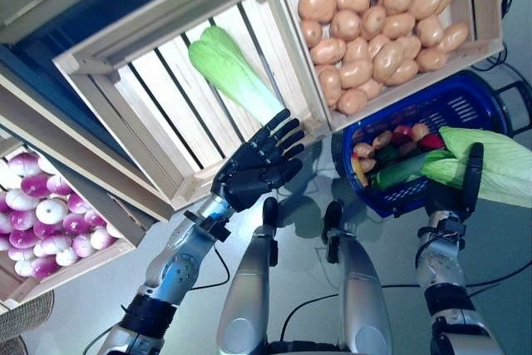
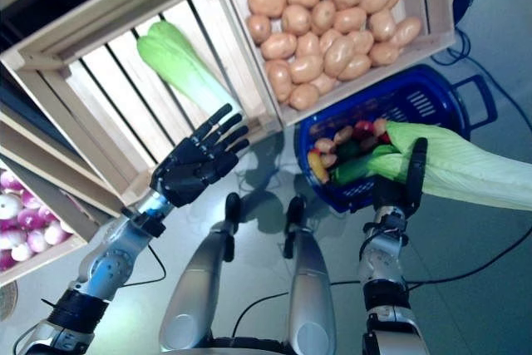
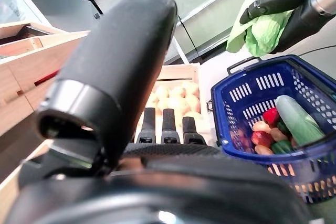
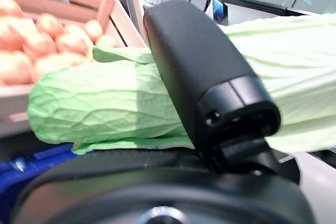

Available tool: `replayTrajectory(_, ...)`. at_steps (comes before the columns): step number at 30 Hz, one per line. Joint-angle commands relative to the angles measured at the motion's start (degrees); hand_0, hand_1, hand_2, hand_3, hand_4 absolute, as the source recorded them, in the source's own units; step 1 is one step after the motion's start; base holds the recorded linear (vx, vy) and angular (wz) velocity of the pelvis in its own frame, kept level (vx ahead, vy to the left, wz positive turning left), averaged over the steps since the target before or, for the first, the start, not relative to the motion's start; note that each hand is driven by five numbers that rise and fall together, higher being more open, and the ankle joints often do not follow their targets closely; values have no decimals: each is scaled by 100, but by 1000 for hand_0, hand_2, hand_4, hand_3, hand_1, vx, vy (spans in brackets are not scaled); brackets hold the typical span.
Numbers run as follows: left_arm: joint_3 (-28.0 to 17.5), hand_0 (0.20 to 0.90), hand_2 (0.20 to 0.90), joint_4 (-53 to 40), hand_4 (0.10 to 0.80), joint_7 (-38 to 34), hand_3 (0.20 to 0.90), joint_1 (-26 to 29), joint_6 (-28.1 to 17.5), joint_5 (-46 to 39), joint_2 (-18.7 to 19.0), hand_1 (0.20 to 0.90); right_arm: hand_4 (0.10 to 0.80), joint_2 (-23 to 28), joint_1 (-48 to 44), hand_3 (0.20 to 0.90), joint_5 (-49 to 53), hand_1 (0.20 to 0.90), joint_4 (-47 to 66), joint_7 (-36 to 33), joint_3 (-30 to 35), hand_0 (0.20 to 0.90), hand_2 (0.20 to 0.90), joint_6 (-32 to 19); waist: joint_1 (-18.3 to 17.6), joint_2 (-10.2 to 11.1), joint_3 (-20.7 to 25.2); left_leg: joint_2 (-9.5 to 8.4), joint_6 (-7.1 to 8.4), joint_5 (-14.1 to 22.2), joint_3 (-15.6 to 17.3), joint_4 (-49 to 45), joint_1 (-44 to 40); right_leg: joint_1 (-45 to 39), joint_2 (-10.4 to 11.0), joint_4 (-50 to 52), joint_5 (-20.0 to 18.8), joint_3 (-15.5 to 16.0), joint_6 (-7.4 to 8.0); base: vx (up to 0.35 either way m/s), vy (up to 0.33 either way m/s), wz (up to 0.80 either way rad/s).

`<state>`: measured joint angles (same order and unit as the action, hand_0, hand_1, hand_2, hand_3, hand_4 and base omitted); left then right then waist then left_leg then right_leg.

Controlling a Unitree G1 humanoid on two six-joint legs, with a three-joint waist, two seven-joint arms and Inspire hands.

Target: Put vegetables into the basket

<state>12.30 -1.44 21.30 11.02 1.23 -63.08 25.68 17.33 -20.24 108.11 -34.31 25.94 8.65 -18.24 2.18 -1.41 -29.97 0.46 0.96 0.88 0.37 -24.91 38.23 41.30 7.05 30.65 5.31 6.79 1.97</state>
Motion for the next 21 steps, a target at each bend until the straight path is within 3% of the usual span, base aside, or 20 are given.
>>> replayTrajectory(1,-152,900,900,-726,800,425,900,346,-1034,-281,-110,900,400,631,-242,300,-186,300,601,-258,348,300,300,-155,51,-151,18,-102,-74,232,-79,-469,390,-39,160,260,-133,-5,139,-61,42,0)
replayTrajectory(4,-236,900,900,-770,800,344,900,576,-1348,-391,-102,900,400,850,-536,300,-313,300,88,-581,408,300,300,-81,129,-202,18,-165,-102,307,-107,-812,785,355,158,663,-69,-40,103,-7,-5,1)
replayTrajectory(10,-387,900,900,-755,800,144,900,916,-1277,-655,-193,900,400,920,-875,300,-550,300,-245,-934,510,300,300,20,172,-198,20,-254,-155,581,-147,-1375,1278,837,109,1299,132,-154,94,22,-24,4)
replayTrajectory(11,-417,900,900,-756,800,14,900,926,-1247,-851,-194,900,400,911,-885,300,-695,300,-253,-1019,499,300,300,109,170,-194,17,-241,-191,475,-107,-1465,1442,986,115,1377,12,-129,51,61,-57,16)
replayTrajectory(12,-490,900,900,-748,800,-22,900,947,-1300,-861,-204,900,400,906,-922,300,-800,300,-238,-1065,496,300,300,205,172,-168,19,-268,-177,660,-131,-1623,1489,1024,93,1507,144,-175,79,26,-53,11)
replayTrajectory(14,-555,900,900,-757,800,-62,900,904,-1309,-959,-274,900,400,901,-922,300,-931,300,-179,-1123,456,300,300,277,188,-151,19,-300,-189,611,-139,-1667,1609,1116,69,1518,91,-182,55,49,-19,-1)
replayTrajectory(21,-638,900,900,-670,800,17,900,823,-1235,-744,-330,900,400,955,-953,300,-1471,300,-304,-1547,306,300,300,775,221,-130,17,-326,-179,626,-147,-1925,1952,1419,14,1796,70,-199,87,36,-33,-1)
